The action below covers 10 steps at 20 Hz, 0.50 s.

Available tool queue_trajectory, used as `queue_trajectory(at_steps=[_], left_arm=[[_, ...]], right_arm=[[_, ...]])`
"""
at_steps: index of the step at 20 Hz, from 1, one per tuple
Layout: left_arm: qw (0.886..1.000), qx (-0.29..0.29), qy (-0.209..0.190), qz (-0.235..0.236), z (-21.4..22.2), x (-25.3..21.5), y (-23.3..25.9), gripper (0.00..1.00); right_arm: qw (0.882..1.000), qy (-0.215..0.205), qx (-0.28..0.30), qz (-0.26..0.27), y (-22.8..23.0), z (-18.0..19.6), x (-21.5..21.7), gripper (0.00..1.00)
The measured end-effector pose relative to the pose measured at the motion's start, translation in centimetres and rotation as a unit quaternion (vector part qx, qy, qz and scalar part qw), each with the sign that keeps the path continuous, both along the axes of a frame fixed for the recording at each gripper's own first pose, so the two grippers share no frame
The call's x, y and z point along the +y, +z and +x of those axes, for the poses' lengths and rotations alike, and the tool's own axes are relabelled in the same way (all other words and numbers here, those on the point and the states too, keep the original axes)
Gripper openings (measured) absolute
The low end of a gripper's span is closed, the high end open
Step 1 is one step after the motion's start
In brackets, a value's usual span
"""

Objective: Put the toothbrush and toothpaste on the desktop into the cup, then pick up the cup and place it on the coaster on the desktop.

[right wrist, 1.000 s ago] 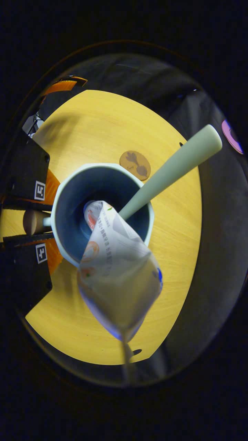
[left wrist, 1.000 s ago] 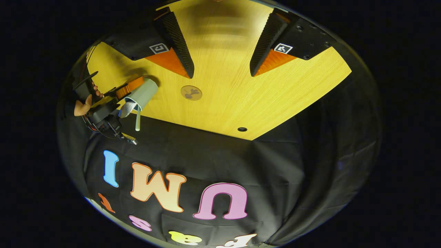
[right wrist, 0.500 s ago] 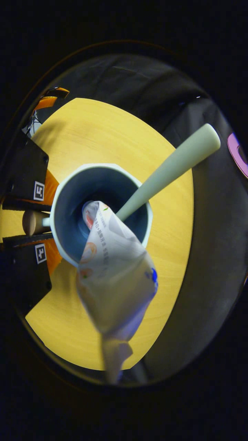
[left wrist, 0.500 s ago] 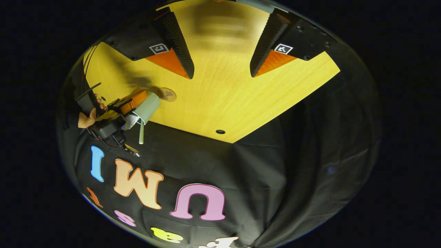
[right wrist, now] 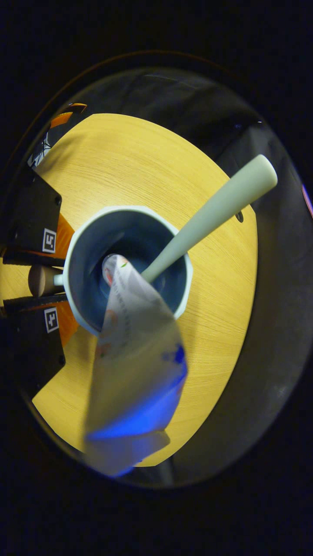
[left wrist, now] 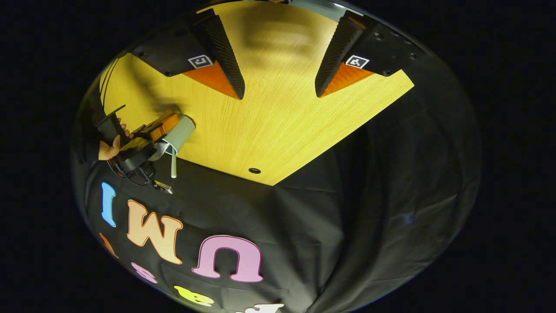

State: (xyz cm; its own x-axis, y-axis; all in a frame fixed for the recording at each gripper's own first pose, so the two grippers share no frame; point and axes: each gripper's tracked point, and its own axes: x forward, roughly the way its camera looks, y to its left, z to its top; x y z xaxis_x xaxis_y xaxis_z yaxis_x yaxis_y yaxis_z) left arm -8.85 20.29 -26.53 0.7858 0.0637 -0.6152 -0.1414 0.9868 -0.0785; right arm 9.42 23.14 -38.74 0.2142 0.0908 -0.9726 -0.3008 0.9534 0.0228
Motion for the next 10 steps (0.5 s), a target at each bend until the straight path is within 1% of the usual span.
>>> queue_trajectory(at_steps=[1,2,3,4,5,6,8,9,10], left_arm=[[1.0,-0.001,-0.005,0.0,0.4,-0.2,0.0,0.94],[1.0,-0.002,-0.011,0.0,0.6,-0.7,0.0,0.94],[1.0,-0.003,-0.02,-0.001,0.9,-1.3,0.2,0.94],[1.0,-0.006,-0.03,-0.003,1.5,-1.9,0.2,0.94],[0.999,-0.007,-0.039,-0.006,2.1,-2.6,0.2,0.94],[0.999,-0.008,-0.049,-0.011,2.8,-3.5,0.2,0.94],[0.997,-0.012,-0.071,-0.023,4.1,-5.5,0.3,0.94],[0.996,-0.014,-0.085,-0.03,4.7,-6.7,0.4,0.94],[0.994,-0.017,-0.1,-0.035,5.3,-7.9,0.6,0.94]], right_arm=[[1.0,0.0,-0.004,-0.001,0.4,-0.2,-0.3,0.29],[1.0,0.004,-0.011,0.001,0.5,0.1,-0.6,0.33],[1.0,0.011,-0.02,-0.003,0.9,0.2,-0.9,0.39],[1.0,0.016,-0.026,-0.001,1.2,0.3,-1.1,0.41],[1.0,0.015,-0.025,0.005,1.7,0.0,-1.1,0.55],[1.0,0.015,-0.025,0.012,2.2,-0.5,-0.7,0.67],[0.999,0.013,-0.039,0.022,3.0,-0.6,-0.9,0.84],[0.998,0.008,-0.057,0.025,3.8,-0.5,-1.4,1.0],[0.996,-0.002,-0.08,0.027,4.8,-0.3,-2.1,1.0]])
